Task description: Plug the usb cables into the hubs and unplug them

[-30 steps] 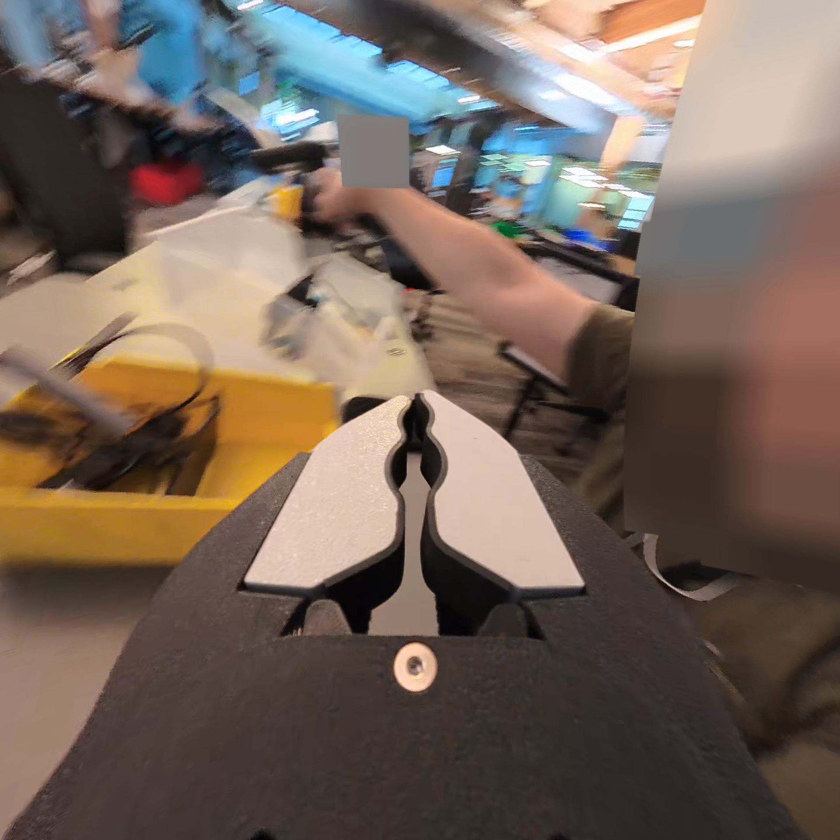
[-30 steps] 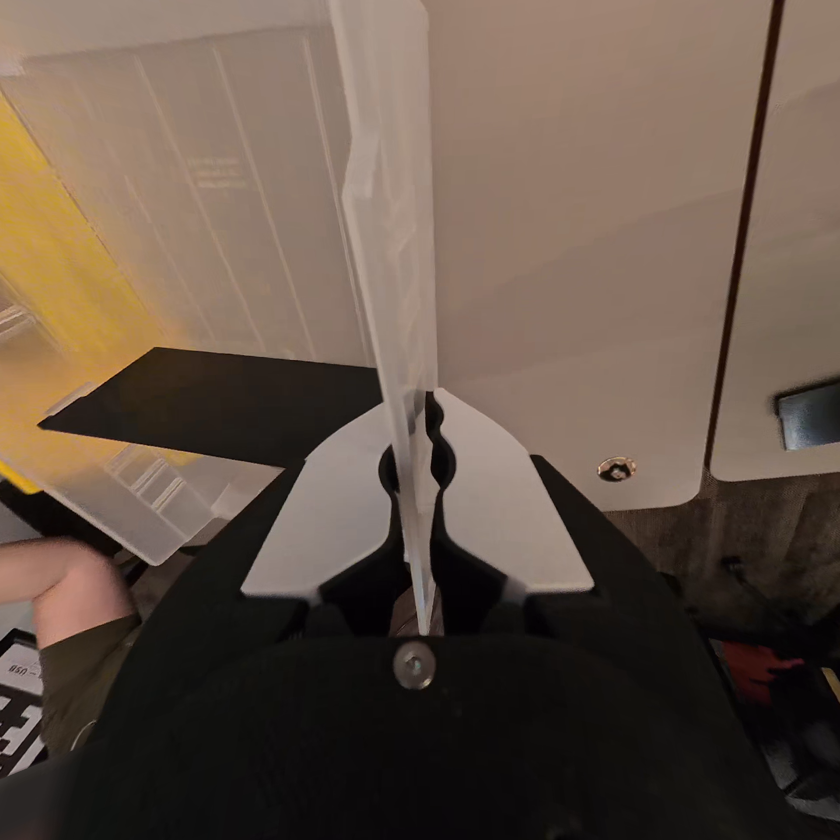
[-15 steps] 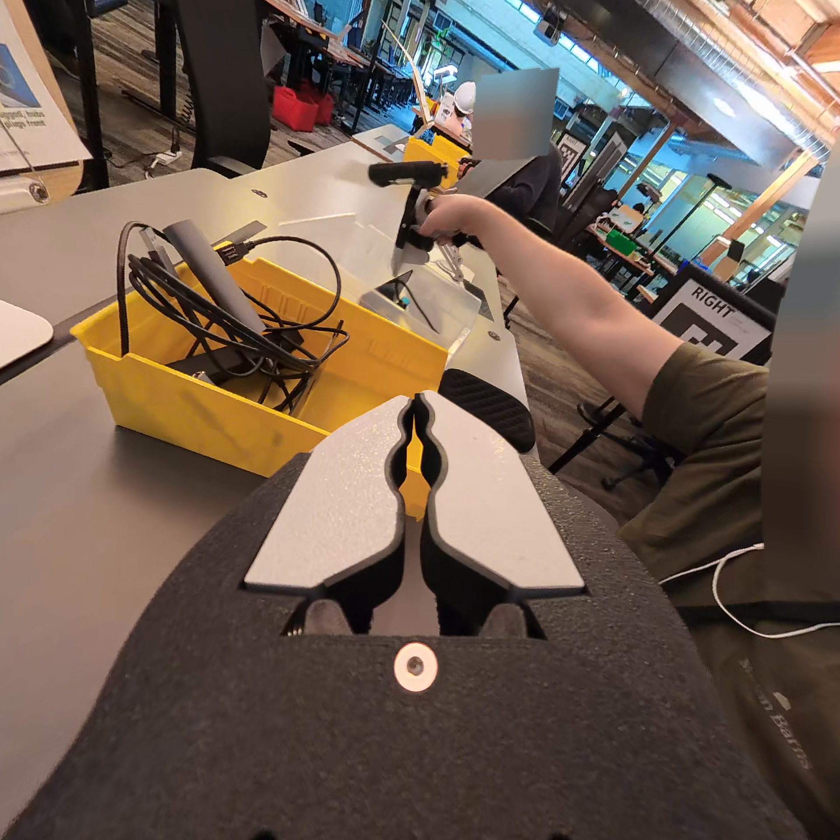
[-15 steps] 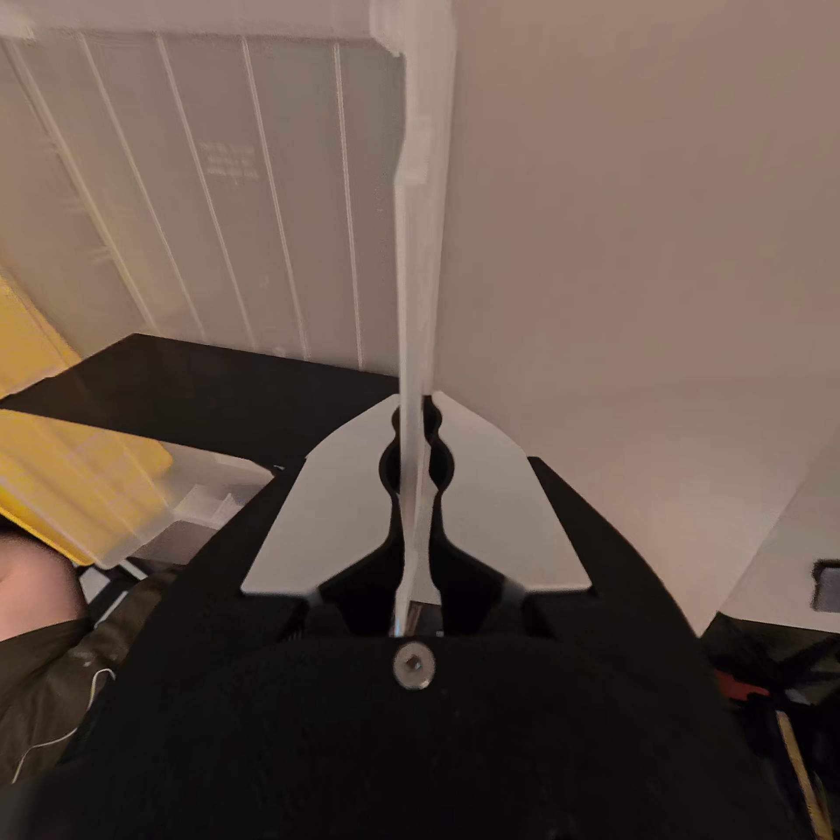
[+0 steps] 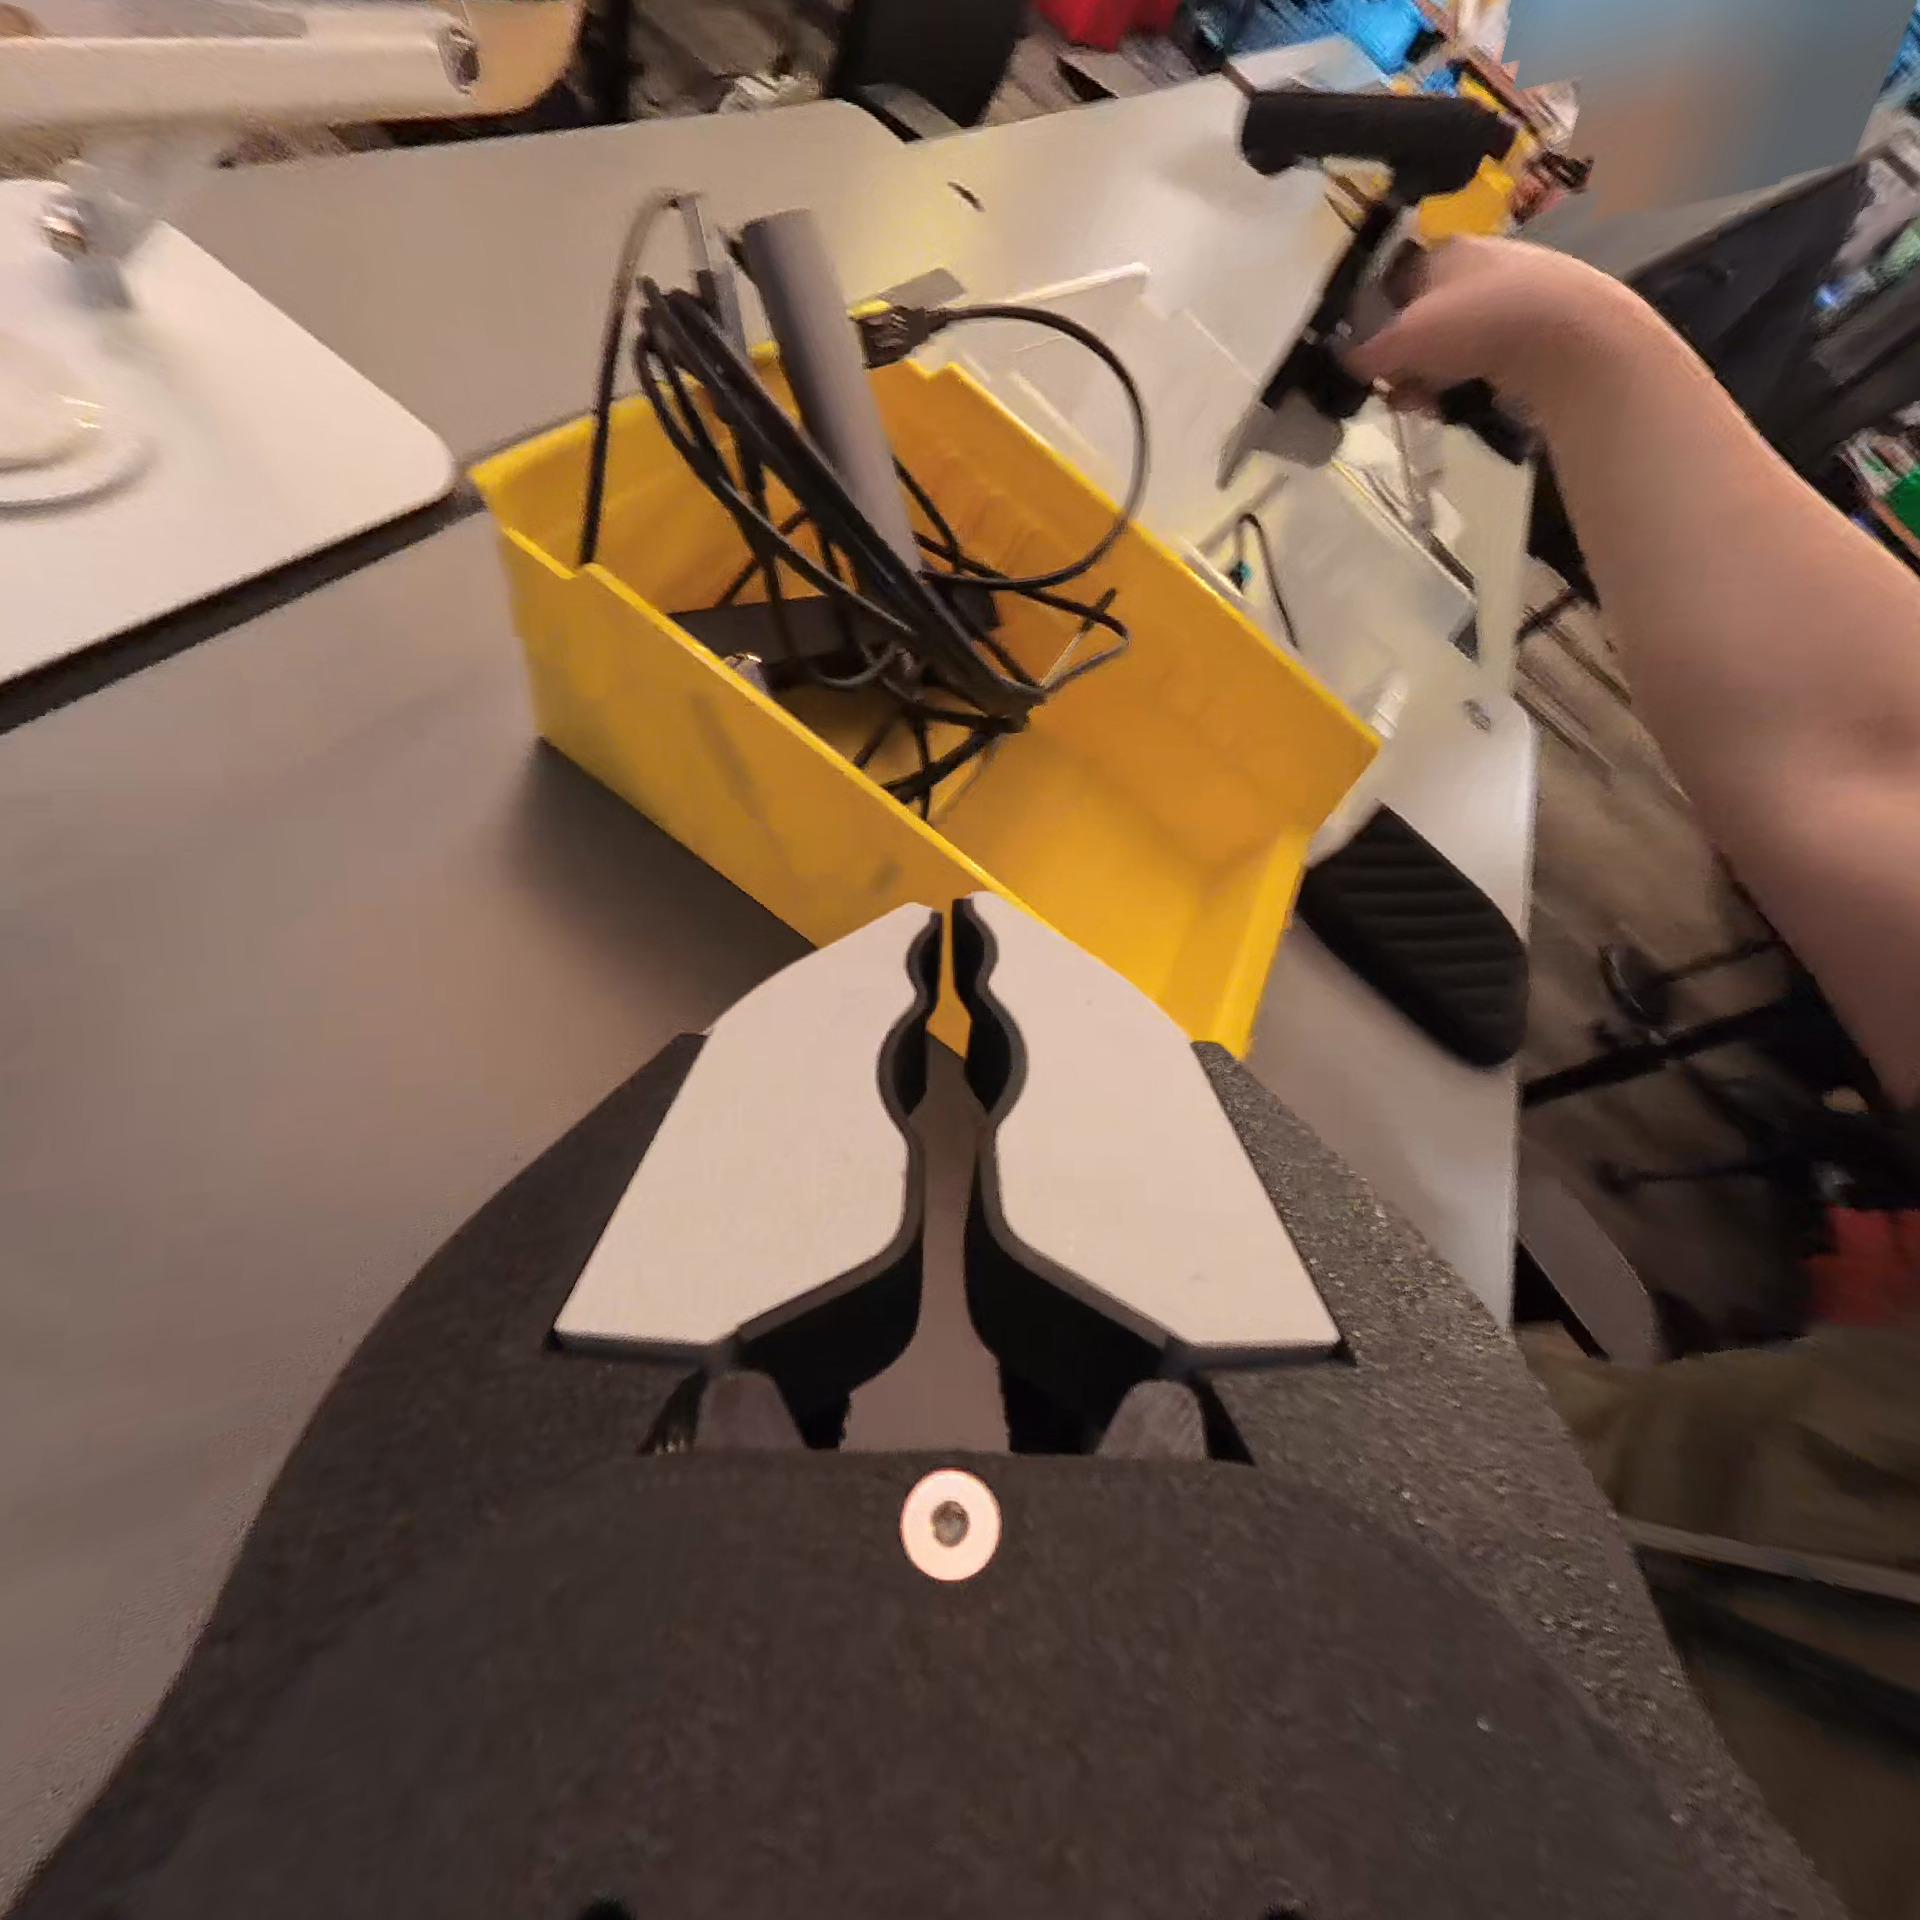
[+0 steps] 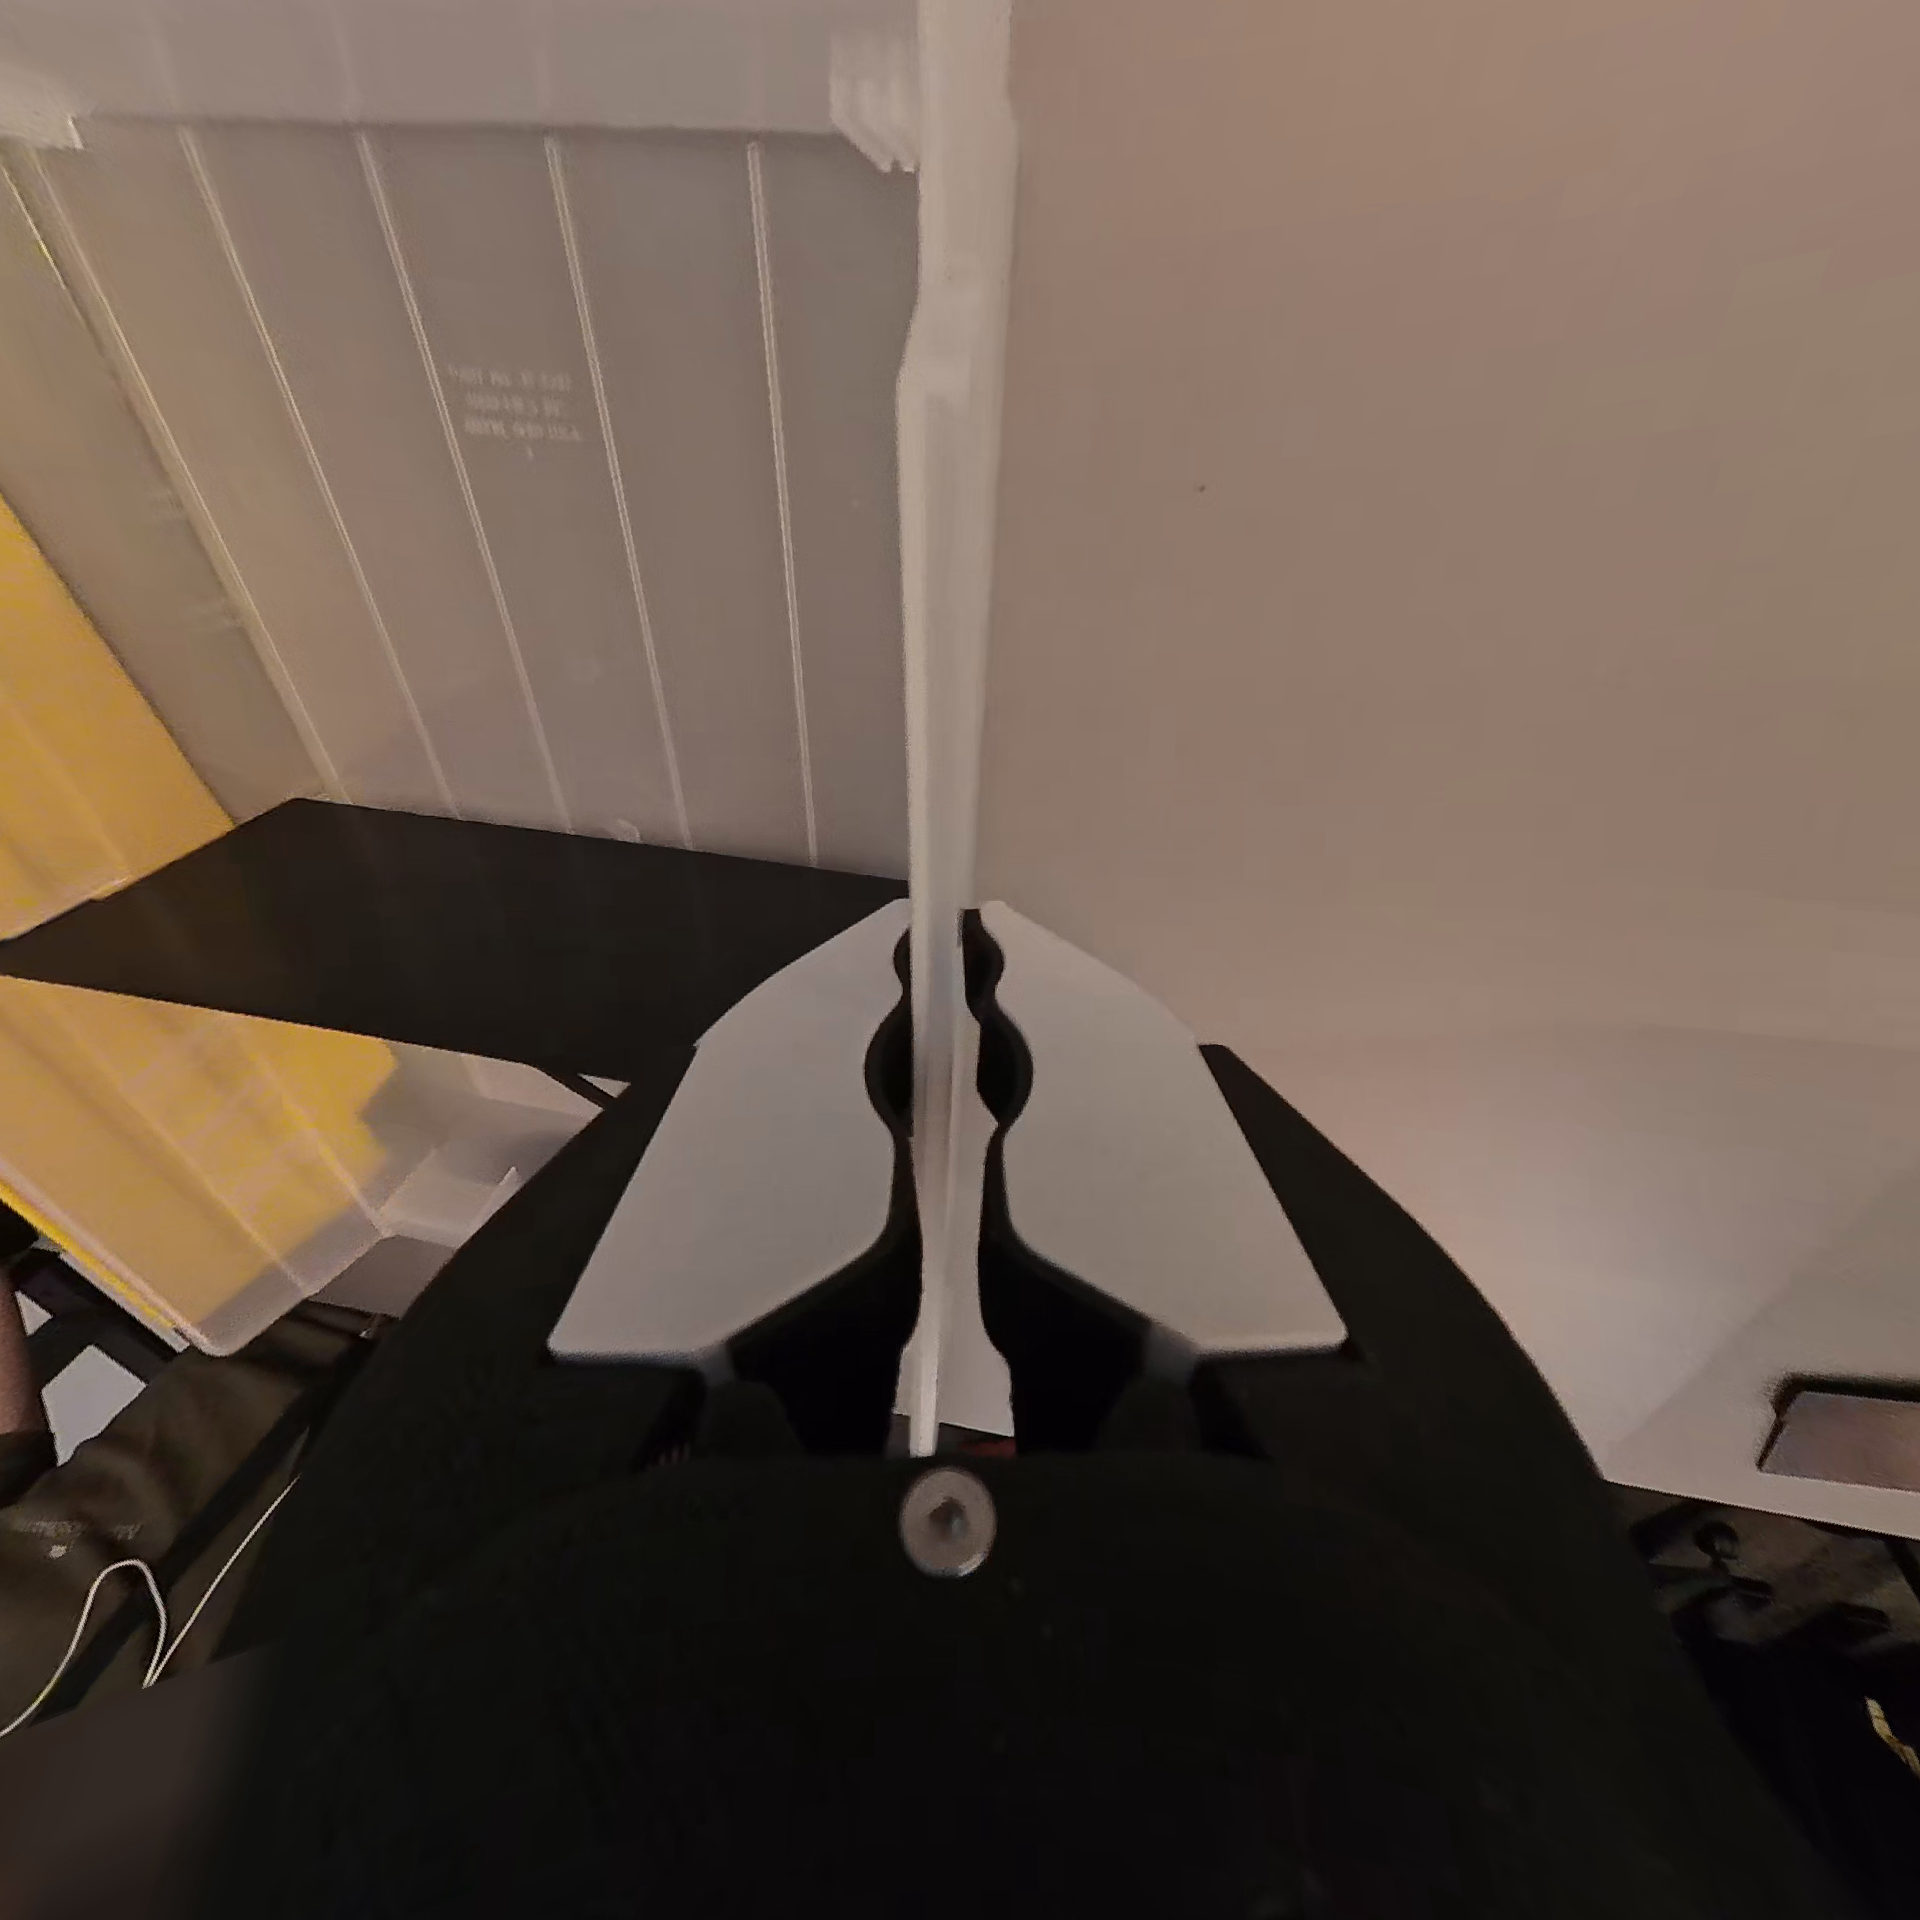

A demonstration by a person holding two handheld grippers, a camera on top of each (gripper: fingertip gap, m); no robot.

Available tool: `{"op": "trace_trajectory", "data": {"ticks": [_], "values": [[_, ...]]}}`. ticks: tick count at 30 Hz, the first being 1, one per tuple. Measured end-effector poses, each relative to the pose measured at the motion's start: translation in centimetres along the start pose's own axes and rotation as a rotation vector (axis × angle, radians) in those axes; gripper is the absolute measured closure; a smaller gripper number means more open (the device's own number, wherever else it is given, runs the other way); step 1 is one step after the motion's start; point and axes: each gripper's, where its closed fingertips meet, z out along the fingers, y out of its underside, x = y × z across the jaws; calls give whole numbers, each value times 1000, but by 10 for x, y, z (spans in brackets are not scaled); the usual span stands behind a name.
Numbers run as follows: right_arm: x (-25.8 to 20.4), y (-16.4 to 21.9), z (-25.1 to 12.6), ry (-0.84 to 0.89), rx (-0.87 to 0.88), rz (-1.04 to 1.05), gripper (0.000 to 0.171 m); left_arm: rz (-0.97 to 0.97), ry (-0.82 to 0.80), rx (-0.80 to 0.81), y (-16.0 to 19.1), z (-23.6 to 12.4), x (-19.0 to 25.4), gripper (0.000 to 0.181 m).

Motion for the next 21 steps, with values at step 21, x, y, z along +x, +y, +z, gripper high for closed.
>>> {"op": "trace_trajectory", "data": {"ticks": [21], "values": [[16,-21,-111,-384,1034,52,151,-91,-254,-480,42,93,10,141]]}}
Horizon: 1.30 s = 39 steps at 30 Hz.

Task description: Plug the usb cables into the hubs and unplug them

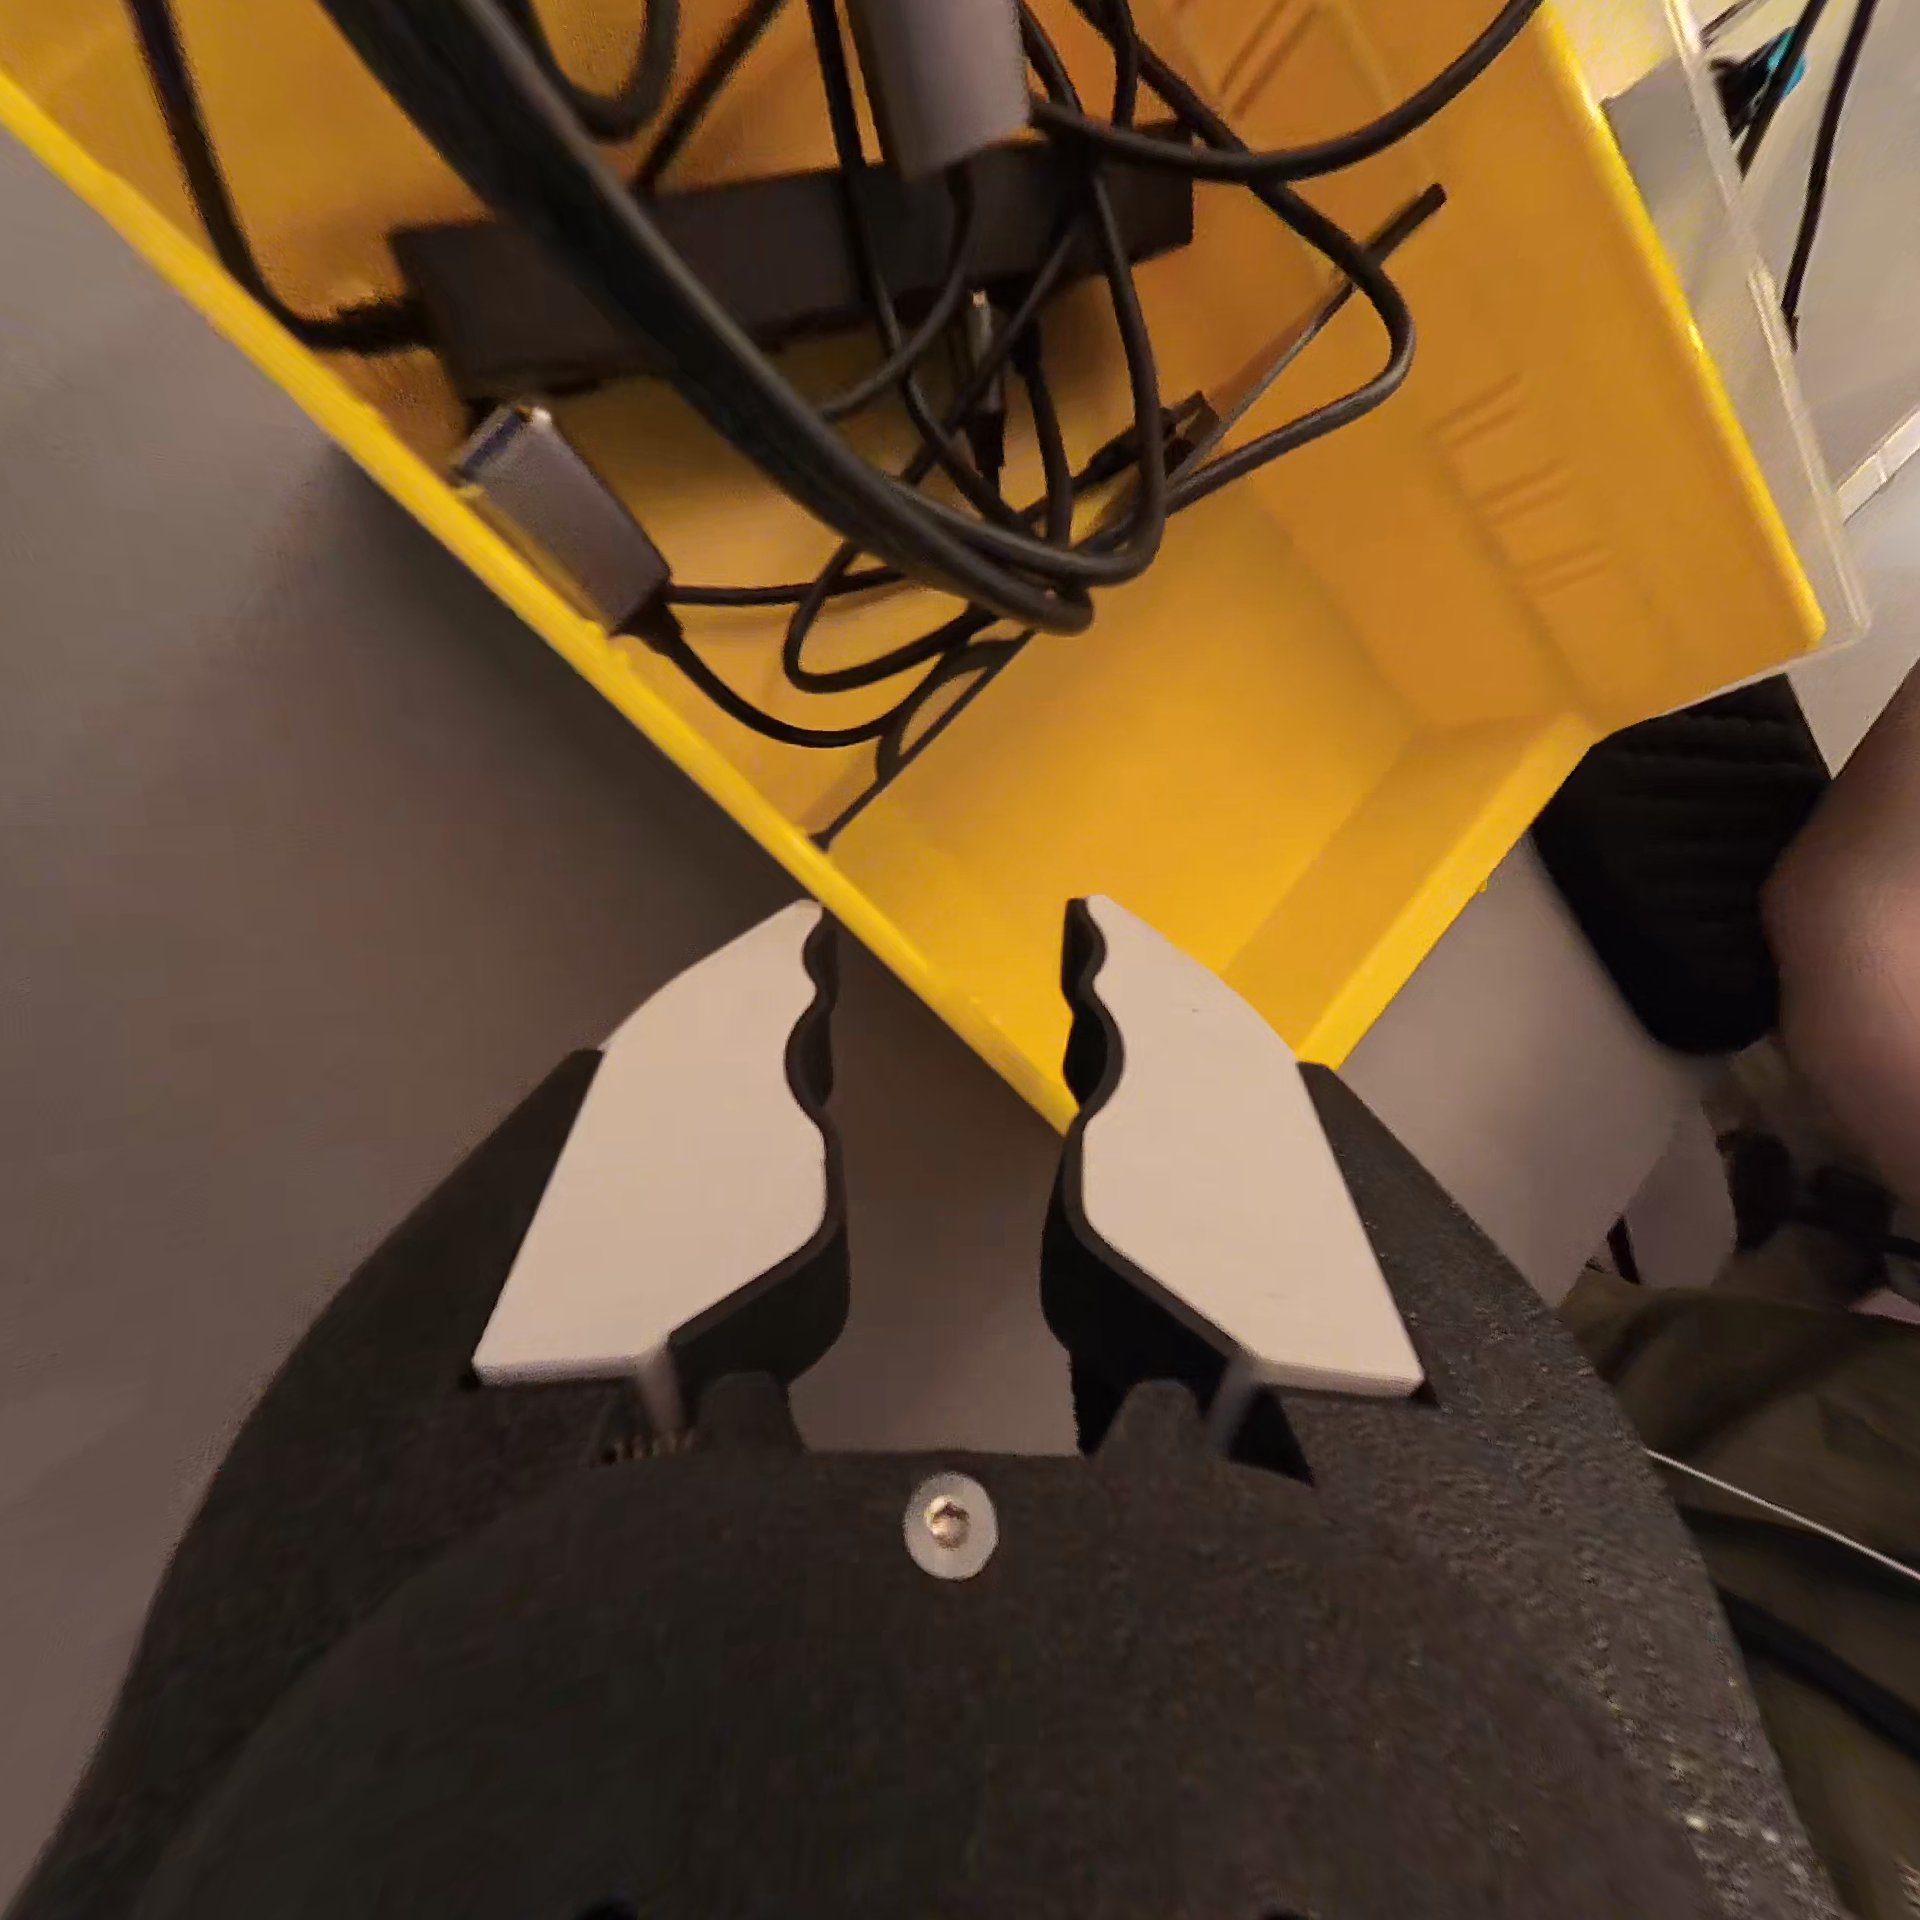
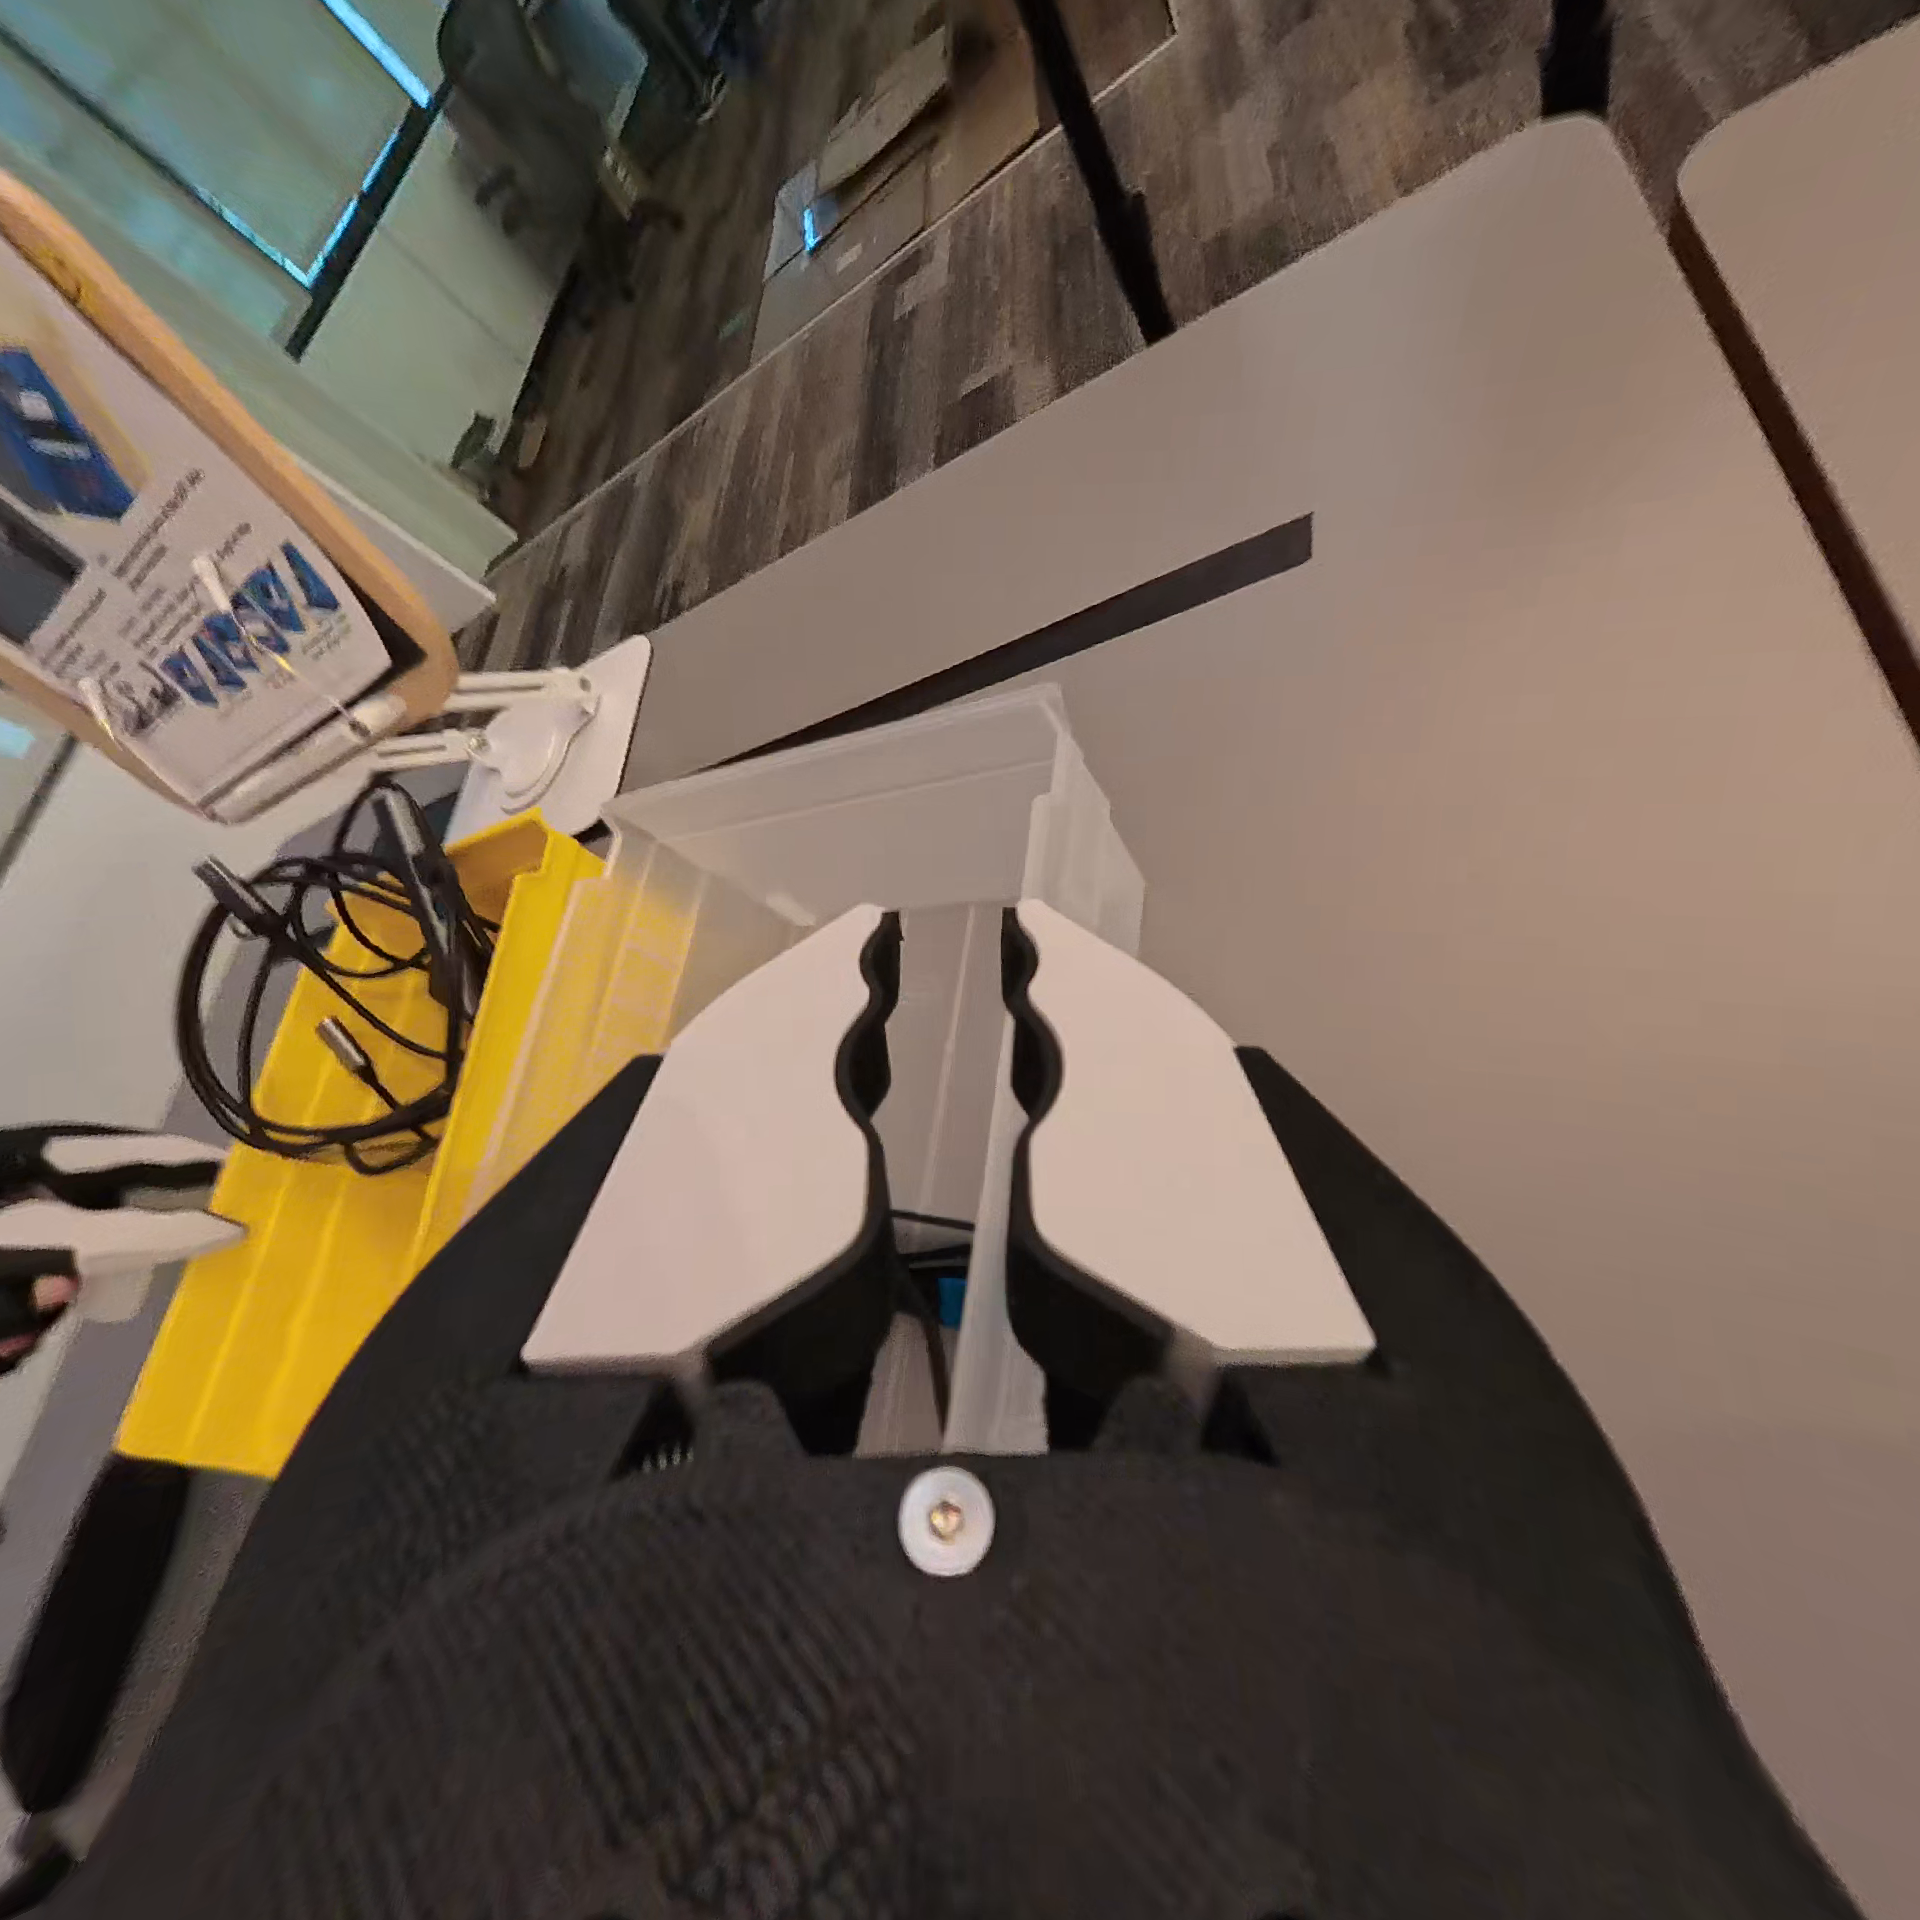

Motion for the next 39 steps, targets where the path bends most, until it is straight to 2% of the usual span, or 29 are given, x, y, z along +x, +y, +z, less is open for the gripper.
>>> {"op": "trace_trajectory", "data": {"ticks": [2,3,5,6,8,12,14,18,23,29,37,39], "values": [[10,-3,-10,60,4,-60,156,-23,-59,-48,4,9,-4,147],[13,-9,-15,72,45,-99,169,-34,-64,-66,4,10,-5,149],[14,-20,-20,54,131,-138,170,-73,-86,-112,3,8,-14,165],[14,-15,-18,34,98,-122,170,-84,-100,-142,3,8,-18,161],[18,0,-9,17,-15,-94,169,-108,-104,-224,5,9,-17,169],[17,6,-1,-23,-50,-65,169,-12,-228,-408,11,6,-22,170],[15,6,-1,-37,-52,-54,170,-67,-220,-437,12,4,-24,171],[12,-4,-8,-36,12,-79,170,-113,-247,-456,19,-8,-45,174],[21,24,-2,-37,-152,-32,170,-163,-265,-414,35,-30,-81,178],[22,44,1,-67,-269,-47,170,-244,-322,-350,69,-65,-126,178],[4,62,-1,-59,-395,-118,167,-386,-313,-231,109,-103,-170,178],[4,59,-1,-43,-377,-123,167,-419,-322,-210,119,-111,-179,178]]}}
